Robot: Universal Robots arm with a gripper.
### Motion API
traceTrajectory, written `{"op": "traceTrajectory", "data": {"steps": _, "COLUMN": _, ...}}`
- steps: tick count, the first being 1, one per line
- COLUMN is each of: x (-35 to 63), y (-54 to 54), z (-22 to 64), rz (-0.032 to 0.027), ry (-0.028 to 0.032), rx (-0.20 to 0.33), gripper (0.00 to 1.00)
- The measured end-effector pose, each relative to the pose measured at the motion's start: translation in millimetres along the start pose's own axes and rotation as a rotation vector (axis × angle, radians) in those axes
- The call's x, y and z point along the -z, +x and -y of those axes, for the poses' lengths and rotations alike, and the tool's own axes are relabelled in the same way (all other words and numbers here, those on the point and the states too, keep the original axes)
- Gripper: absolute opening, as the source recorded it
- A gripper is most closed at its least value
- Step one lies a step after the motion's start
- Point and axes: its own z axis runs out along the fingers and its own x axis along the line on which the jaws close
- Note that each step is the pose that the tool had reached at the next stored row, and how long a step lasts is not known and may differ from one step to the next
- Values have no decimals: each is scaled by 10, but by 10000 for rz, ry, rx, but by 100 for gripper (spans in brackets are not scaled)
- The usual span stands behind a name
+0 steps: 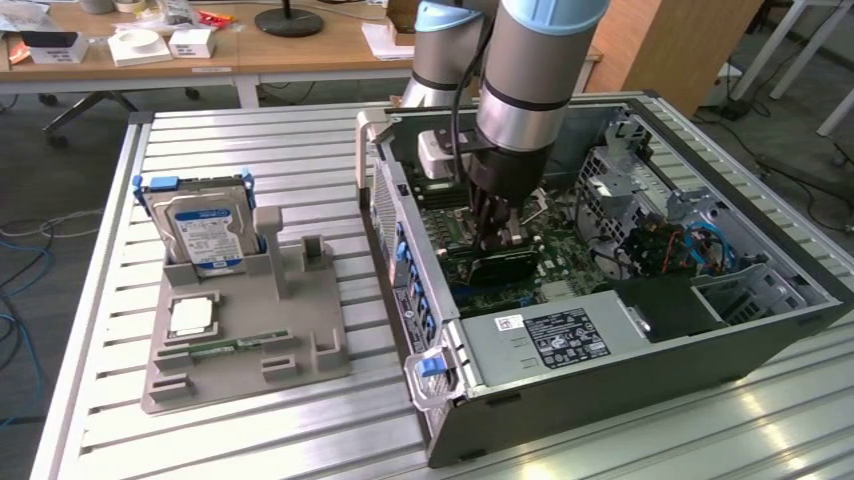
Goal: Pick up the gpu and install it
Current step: 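Press down on the gpu until it lock into place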
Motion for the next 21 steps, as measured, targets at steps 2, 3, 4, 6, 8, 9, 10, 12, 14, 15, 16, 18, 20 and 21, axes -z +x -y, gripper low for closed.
{"op": "traceTrajectory", "data": {"steps": 2, "x": -15, "y": 1, "z": -1, "rz": -4, "ry": -2, "rx": -1, "gripper": 10}}
{"op": "traceTrajectory", "data": {"steps": 3, "x": -19, "y": 2, "z": -1, "rz": -9, "ry": -4, "rx": 0, "gripper": 10}}
{"op": "traceTrajectory", "data": {"steps": 4, "x": -19, "y": 2, "z": -1, "rz": -8, "ry": -5, "rx": 0, "gripper": 10}}
{"op": "traceTrajectory", "data": {"steps": 6, "x": -21, "y": 2, "z": -1, "rz": -6, "ry": -3, "rx": -1, "gripper": 10}}
{"op": "traceTrajectory", "data": {"steps": 8, "x": -23, "y": 1, "z": -1, "rz": -3, "ry": -2, "rx": -1, "gripper": 10}}
{"op": "traceTrajectory", "data": {"steps": 9, "x": -25, "y": 1, "z": -1, "rz": -3, "ry": -1, "rx": -1, "gripper": 10}}
{"op": "traceTrajectory", "data": {"steps": 10, "x": -28, "y": 1, "z": -1, "rz": -4, "ry": -2, "rx": -1, "gripper": 10}}
{"op": "traceTrajectory", "data": {"steps": 12, "x": -28, "y": 2, "z": -2, "rz": -4, "ry": -3, "rx": 0, "gripper": 10}}
{"op": "traceTrajectory", "data": {"steps": 14, "x": -29, "y": 2, "z": -2, "rz": -3, "ry": -2, "rx": -1, "gripper": 10}}
{"op": "traceTrajectory", "data": {"steps": 15, "x": -29, "y": 2, "z": -2, "rz": -3, "ry": -2, "rx": -1, "gripper": 10}}
{"op": "traceTrajectory", "data": {"steps": 16, "x": -29, "y": 1, "z": -2, "rz": -2, "ry": -2, "rx": -1, "gripper": 10}}
{"op": "traceTrajectory", "data": {"steps": 18, "x": -30, "y": 1, "z": -2, "rz": -2, "ry": -2, "rx": -1, "gripper": 10}}
{"op": "traceTrajectory", "data": {"steps": 20, "x": -30, "y": 2, "z": -1, "rz": -2, "ry": -1, "rx": -1, "gripper": 10}}
{"op": "traceTrajectory", "data": {"steps": 21, "x": -30, "y": 2, "z": -2, "rz": -3, "ry": -2, "rx": -2, "gripper": 10}}
